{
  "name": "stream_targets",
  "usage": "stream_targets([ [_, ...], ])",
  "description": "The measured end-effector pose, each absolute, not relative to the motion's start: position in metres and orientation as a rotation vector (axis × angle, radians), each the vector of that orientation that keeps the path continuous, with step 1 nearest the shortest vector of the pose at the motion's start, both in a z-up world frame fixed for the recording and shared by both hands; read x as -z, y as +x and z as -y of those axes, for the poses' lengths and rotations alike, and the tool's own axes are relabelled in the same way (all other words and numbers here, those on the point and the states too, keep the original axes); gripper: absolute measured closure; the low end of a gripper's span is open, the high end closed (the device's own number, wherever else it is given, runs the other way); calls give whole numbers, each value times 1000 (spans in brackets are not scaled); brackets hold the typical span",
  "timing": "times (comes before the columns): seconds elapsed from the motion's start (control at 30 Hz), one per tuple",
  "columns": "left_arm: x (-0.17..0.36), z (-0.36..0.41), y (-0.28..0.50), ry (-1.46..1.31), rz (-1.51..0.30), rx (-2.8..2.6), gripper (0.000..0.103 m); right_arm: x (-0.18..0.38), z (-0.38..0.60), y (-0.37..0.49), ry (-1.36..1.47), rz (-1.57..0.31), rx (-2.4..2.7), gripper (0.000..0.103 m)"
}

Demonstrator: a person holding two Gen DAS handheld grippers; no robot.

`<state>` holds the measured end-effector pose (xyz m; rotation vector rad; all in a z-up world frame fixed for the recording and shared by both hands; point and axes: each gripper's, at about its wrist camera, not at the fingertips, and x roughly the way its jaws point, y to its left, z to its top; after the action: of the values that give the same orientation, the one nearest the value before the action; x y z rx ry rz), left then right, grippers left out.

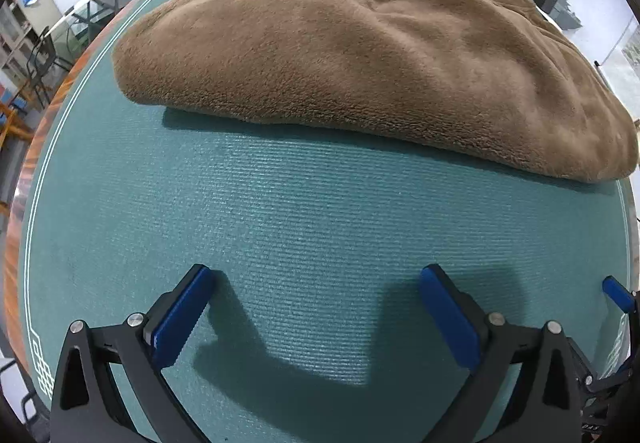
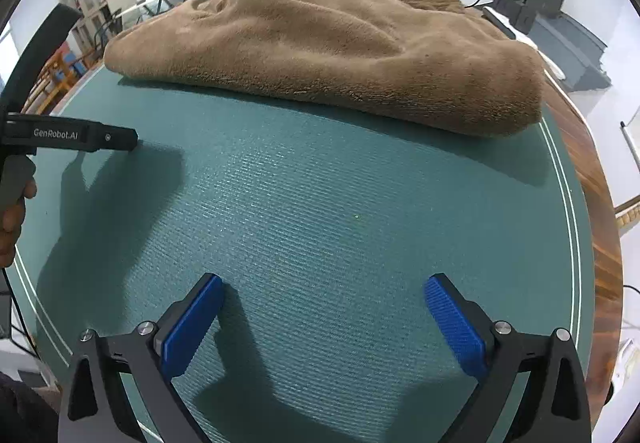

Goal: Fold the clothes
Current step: 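Move both open grippers toward the folded brown jacket edge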

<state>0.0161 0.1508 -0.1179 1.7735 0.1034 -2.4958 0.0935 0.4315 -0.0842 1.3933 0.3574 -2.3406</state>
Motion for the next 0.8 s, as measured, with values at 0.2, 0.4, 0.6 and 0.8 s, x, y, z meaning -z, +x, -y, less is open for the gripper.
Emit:
stream_targets([
  [0.2, 118, -152, 18, 1749, -106, 2509, 0, 86, -435, 99, 1378, -332, 2356, 0],
  [0.4, 117, -152, 13, 1789, -111, 2479, 0, 87, -444, 101, 1372, -328, 2345, 0],
  [0.6, 115, -151, 6, 1825, -124, 2453, 0, 89, -445, 97, 1412, -318, 2368, 0],
  [0.8, 110, -147, -4, 1837, -150, 2474, 0, 90, -440, 87, 1485, -298, 2383, 0],
])
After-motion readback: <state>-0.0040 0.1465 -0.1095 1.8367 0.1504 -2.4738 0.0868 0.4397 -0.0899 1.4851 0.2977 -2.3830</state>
